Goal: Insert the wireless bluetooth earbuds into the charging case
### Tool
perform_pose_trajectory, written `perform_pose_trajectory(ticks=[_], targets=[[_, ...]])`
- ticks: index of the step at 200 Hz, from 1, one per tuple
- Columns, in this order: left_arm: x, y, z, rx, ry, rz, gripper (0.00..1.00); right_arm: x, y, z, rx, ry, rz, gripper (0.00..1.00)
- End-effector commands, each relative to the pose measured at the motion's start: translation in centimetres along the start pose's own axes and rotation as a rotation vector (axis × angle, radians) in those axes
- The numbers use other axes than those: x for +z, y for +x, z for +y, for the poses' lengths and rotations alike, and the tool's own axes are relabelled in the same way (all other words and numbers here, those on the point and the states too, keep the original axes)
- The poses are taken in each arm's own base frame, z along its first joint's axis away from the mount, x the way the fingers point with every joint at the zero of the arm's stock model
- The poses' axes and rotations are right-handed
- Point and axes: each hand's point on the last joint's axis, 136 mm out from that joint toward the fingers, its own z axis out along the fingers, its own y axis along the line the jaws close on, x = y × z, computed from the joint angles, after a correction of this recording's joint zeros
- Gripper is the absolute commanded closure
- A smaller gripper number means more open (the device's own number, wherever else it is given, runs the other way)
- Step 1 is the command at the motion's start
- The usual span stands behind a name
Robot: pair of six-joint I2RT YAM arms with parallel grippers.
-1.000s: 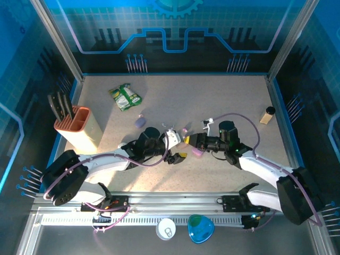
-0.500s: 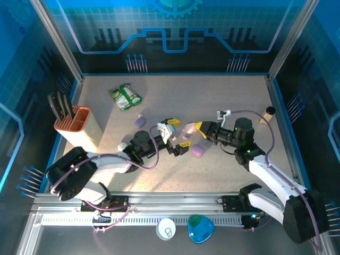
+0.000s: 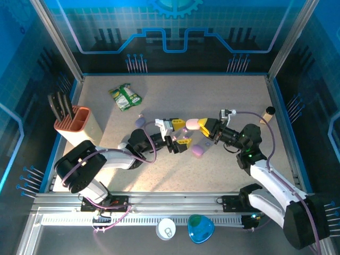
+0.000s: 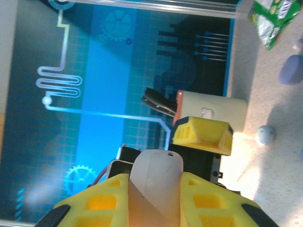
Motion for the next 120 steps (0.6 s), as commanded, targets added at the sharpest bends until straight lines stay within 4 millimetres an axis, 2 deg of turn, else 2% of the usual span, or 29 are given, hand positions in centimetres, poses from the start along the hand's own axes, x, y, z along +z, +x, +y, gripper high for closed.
perform_pose_trajectory(ticks=[1,64,120], targets=[[0.6,-1.8,-1.2,0.029,0.086,-0.049,0.20,-0.1,0.6,2.6,-0.027,-0.110,0.028,0.81],[1.3,-2.9,-0.9,0.172,0.075,-0.082,0.24,0.2,0.9,3.0,-0.023,-0.095,0.055,0.81],[2.1,-3.4,-1.0,0.174,0.102,-0.093,0.37,0.1,0.9,2.1,0.002,-0.083,0.047,0.81]])
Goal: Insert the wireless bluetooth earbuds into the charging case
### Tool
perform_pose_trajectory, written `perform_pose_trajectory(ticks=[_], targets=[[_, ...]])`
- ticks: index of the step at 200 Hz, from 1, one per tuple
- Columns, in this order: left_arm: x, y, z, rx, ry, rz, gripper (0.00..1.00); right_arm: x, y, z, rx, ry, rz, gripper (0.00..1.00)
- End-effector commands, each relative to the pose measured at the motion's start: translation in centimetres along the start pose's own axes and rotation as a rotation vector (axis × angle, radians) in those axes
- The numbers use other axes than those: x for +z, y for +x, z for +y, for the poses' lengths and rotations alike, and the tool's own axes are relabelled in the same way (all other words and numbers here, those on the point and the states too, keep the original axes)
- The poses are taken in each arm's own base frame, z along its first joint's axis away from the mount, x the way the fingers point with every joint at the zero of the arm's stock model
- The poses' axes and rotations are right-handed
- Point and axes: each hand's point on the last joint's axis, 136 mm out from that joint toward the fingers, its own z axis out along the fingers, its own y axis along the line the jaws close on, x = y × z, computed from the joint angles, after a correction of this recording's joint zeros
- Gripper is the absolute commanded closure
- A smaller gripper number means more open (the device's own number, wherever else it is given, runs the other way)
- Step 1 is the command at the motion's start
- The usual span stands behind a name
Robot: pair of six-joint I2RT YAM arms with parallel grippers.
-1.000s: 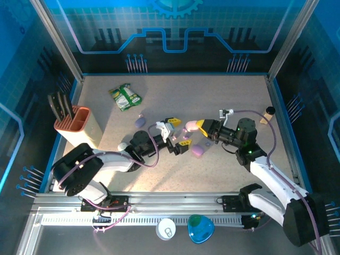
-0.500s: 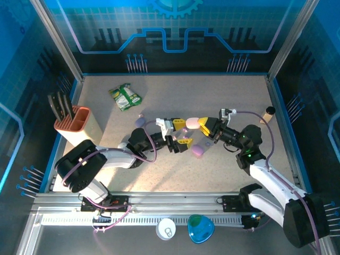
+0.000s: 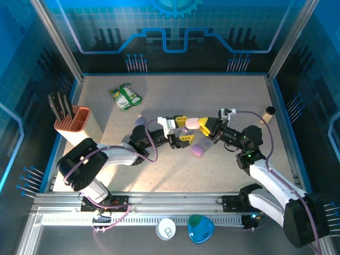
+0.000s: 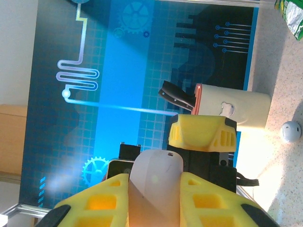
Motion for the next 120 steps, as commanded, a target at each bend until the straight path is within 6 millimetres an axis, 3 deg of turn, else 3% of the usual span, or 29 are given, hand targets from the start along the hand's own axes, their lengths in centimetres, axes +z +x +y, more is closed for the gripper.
perform_pose_trajectory(ticks=[1,79,120], targets=[[0.66,-1.25,-0.39,0.037,0.039,-0.041,0.37,0.16,0.43,0.84,-0.016,-0.028,0.017,0.81],[0.76,-1.78,-0.63,0.003,0.054,-0.050,0.52,0.70,1.15,0.36,-0.010,-0.030,0.040,0.84],[0.80,-1.69,-0.75,-0.004,0.063,-0.047,0.53,0.61,1.27,-0.11,-0.003,-0.023,0.040,0.85]])
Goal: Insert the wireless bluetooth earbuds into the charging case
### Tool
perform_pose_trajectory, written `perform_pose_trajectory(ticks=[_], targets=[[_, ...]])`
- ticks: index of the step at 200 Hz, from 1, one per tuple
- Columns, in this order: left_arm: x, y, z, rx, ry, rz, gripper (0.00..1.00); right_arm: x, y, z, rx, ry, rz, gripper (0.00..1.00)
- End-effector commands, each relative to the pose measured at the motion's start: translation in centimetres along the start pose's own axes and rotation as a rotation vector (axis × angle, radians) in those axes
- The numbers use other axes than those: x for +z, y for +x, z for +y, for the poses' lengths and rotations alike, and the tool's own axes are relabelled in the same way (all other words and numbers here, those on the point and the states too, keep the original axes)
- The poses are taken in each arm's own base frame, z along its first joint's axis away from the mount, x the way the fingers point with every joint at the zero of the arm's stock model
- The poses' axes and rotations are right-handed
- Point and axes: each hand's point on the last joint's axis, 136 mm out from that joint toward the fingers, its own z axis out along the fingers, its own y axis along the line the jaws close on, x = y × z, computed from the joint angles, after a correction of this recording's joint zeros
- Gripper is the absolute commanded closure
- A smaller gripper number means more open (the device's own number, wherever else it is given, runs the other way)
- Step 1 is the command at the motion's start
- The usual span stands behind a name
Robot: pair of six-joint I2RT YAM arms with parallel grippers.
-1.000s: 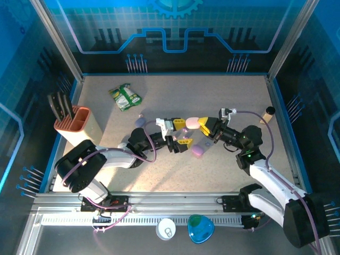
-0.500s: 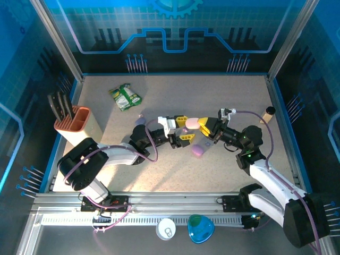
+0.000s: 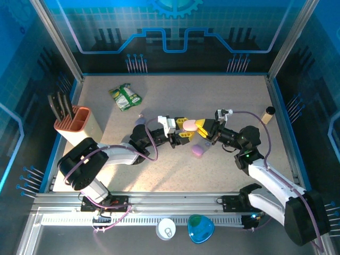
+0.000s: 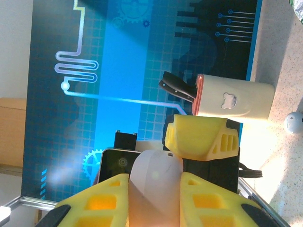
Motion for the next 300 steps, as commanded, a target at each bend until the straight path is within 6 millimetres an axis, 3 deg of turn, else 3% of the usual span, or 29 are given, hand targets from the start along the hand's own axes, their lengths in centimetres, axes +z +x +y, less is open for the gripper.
perform_pose_trajectory(ticks=[1,38,79,104,174,215,266,300], targets=[[0.6,-1.5,-0.8,0.021,0.055,-0.044,0.53,0.0,0.3,0.1,-0.011,-0.019,0.001,0.85],[0.8,-1.7,-0.7,0.010,0.051,-0.048,0.51,0.0,0.2,0.1,-0.008,-0.019,-0.009,0.86],[0.9,-1.5,-0.6,0.004,0.054,-0.044,0.58,0.0,0.1,0.1,-0.004,-0.019,-0.013,0.86],[0.9,-1.2,-0.5,0.003,0.052,-0.038,0.51,0.0,0.0,0.4,-0.001,-0.034,-0.014,0.86],[0.9,-0.7,-0.4,0.001,0.050,-0.030,0.51,0.0,0.0,0.8,-0.004,-0.053,-0.018,0.86],[1.0,-0.8,-0.5,-0.001,0.054,-0.032,0.58,-0.1,0.0,0.1,0.002,-0.034,-0.019,0.86],[0.9,-1.2,-0.5,0.003,0.049,-0.039,0.50,-0.1,0.0,-0.2,0.002,-0.021,-0.017,0.86],[0.9,-1.1,-0.5,-0.002,0.052,-0.036,0.55,-0.1,0.0,-0.5,0.002,-0.015,-0.019,0.86]])
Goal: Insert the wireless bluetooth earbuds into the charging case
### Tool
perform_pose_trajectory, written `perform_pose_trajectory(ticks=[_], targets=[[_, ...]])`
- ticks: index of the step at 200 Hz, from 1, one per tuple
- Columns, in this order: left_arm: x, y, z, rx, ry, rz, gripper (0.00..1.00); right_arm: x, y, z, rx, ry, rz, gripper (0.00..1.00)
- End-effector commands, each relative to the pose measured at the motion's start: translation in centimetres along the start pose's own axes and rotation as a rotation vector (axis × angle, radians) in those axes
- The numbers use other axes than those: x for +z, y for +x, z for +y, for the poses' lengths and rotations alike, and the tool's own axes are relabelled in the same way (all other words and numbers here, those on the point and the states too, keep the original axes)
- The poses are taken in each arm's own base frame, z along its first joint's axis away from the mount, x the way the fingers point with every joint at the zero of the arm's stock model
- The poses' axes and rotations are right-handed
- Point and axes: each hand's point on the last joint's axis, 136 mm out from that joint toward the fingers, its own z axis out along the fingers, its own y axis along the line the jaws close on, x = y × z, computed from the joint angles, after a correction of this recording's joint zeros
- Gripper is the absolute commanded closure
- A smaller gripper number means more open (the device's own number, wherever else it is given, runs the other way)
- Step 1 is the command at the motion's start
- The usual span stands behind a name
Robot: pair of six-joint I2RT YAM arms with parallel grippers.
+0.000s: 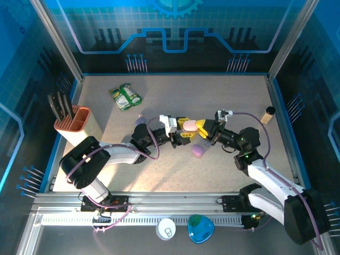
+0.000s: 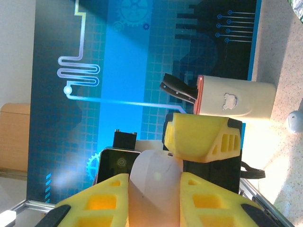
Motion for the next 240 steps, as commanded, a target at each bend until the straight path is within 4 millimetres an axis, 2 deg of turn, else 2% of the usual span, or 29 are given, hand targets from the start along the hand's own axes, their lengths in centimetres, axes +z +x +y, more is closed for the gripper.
perform_pose_trajectory(ticks=[1,12,32,43,50,67,80,93,116,138,181,199,213,240], targets=[[0.5,-1.5,-0.6,0.029,0.036,-0.043,0.55,0.0,0.1,0.0,-0.024,-0.007,-0.007,0.86],[0.5,-1.4,-0.6,0.022,0.039,-0.042,0.56,0.0,0.1,-0.2,-0.023,-0.003,-0.006,0.86],[0.5,-1.4,-0.7,0.020,0.042,-0.040,0.68,0.0,0.0,-0.4,-0.020,0.003,-0.010,0.85],[0.5,-1.4,-0.7,0.020,0.039,-0.041,0.68,-0.1,0.0,-0.5,-0.022,0.005,-0.014,0.84],[0.5,-1.3,-0.6,0.021,0.037,-0.040,0.67,-0.1,0.0,-0.5,-0.023,0.006,-0.014,0.78],[0.2,-1.1,-0.6,0.024,0.029,-0.035,0.66,-0.3,-0.3,-0.3,-0.051,0.008,-0.028,0.54],[-0.1,-0.9,-0.5,0.026,0.020,-0.030,0.66,-0.5,-0.5,-0.5,-0.083,0.033,-0.040,0.40],[-0.6,-0.6,-0.4,0.023,0.008,-0.022,0.66,-1.1,-1.0,-1.0,-0.132,0.067,-0.057,0.31],[-1.7,0.0,-0.2,0.015,-0.017,-0.003,0.66,-2.7,-2.3,-2.2,-0.225,0.150,-0.092,0.27],[-3.0,0.8,0.0,0.002,-0.042,0.020,0.67,-3.9,-2.8,-2.2,-0.419,0.216,-0.068,0.25],[-4.8,3.4,0.1,-0.051,-0.063,0.113,0.67,-4.0,-1.0,-1.4,-0.926,0.392,0.133,0.16],[-5.3,4.0,-0.2,-0.082,-0.049,0.131,0.67,-4.1,-1.0,-2.3,-1.110,0.549,0.200,0.11],[-5.5,4.4,-0.3,-0.100,-0.036,0.147,0.67,-3.8,-0.7,-2.4,-1.215,0.601,0.255,0.08],[-5.4,4.9,-0.6,-0.123,-0.018,0.163,0.67,-2.0,1.1,-1.3,-1.377,0.529,0.334,0.05]])
